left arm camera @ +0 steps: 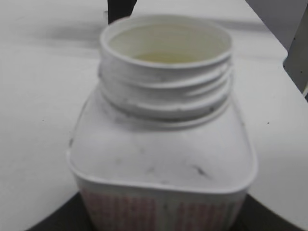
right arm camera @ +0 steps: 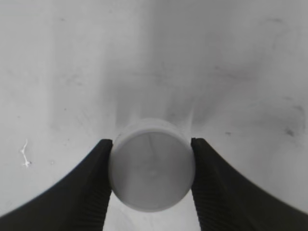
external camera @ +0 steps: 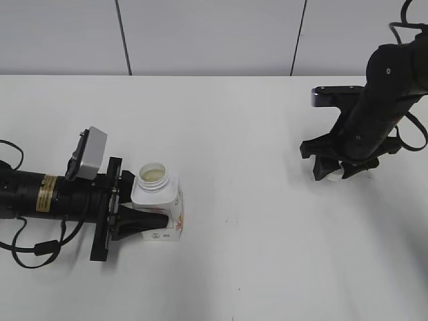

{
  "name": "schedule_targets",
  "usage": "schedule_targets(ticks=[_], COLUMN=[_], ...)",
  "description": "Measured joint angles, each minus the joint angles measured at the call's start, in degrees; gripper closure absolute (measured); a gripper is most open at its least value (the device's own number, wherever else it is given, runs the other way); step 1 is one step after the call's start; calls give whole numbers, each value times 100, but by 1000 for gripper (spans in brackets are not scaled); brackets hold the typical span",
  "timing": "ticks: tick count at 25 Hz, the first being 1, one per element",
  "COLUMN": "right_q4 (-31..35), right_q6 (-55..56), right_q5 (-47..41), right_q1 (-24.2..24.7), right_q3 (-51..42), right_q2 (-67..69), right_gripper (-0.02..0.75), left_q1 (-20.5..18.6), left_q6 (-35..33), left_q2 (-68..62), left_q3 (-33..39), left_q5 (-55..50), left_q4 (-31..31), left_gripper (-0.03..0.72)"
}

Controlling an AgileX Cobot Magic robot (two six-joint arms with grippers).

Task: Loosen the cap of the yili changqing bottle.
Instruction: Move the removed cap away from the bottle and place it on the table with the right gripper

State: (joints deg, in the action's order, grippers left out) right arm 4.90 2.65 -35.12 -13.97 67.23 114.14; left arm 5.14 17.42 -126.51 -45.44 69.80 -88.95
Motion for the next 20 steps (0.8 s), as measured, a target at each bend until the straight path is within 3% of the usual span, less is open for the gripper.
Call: schedule_targets(ticks=[9, 11, 13, 15, 20], right_q4=[-426, -432, -432, -432, -440], right_q6=[153, 179, 252, 290, 310], right_q5=[155, 150, 150, 136, 105], right_q1=[0, 0, 0, 0, 0], right_q3=[-6, -6, -6, -6, -6], right_q2=[150, 150, 150, 150, 150], right_gripper=[348, 289, 157, 113, 153], left_q1=[0, 0, 0, 0, 0], left_q6=[0, 0, 0, 0, 0], left_q2=[0, 0, 0, 0, 0], left_q3=[0, 0, 0, 0, 0], left_q5=[0, 6, 17, 17, 17], left_q4=[0, 0, 0, 0, -11], left_gripper=[367, 367, 367, 367, 367])
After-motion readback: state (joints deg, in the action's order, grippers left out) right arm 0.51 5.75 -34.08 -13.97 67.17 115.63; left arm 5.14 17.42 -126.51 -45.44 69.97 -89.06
